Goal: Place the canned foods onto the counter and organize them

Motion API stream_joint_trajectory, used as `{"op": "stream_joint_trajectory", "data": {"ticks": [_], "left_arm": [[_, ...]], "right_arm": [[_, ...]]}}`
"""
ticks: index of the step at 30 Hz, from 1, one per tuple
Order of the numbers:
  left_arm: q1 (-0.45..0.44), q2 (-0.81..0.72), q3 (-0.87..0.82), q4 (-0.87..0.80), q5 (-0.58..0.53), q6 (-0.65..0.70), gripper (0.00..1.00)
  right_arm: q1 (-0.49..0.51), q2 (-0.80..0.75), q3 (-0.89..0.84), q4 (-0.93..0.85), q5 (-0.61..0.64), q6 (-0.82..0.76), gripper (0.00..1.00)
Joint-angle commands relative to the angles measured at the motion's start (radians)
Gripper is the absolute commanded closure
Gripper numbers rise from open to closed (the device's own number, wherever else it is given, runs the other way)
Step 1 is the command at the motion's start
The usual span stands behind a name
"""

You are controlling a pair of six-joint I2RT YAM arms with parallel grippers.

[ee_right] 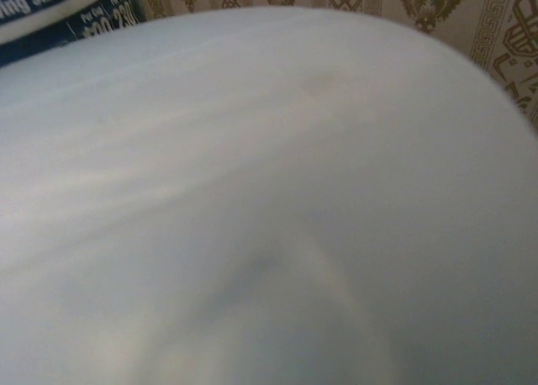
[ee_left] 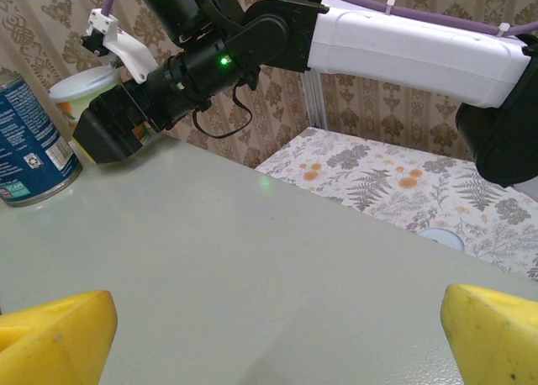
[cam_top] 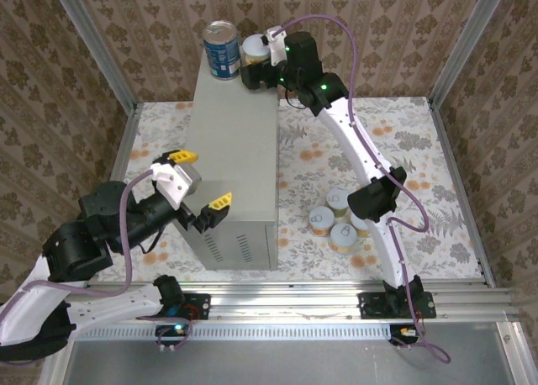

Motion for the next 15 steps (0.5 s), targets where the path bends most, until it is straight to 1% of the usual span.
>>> {"op": "stream_joint_trajectory", "data": {"ticks": [1,9,15], "left_arm": [[0.008,-0.002,-0.006,0.017,0.020,-0.026,0.00],[0.008,0.001,0.002,0.011,0.035,-0.044,0.00],[0.007,0.030,0.036,-0.022,0.031,-0.056,0.00]], "right_arm": [[-0.006,-0.075,-0.029,-0.030,0.023,-0.035,0.00],[-0.006,-0.221,-0.235,0.010,0.033,-0.074,0.00],[-0.006,-0.419,-0.491,0.052,0.018,-0.087,0.00]]}}
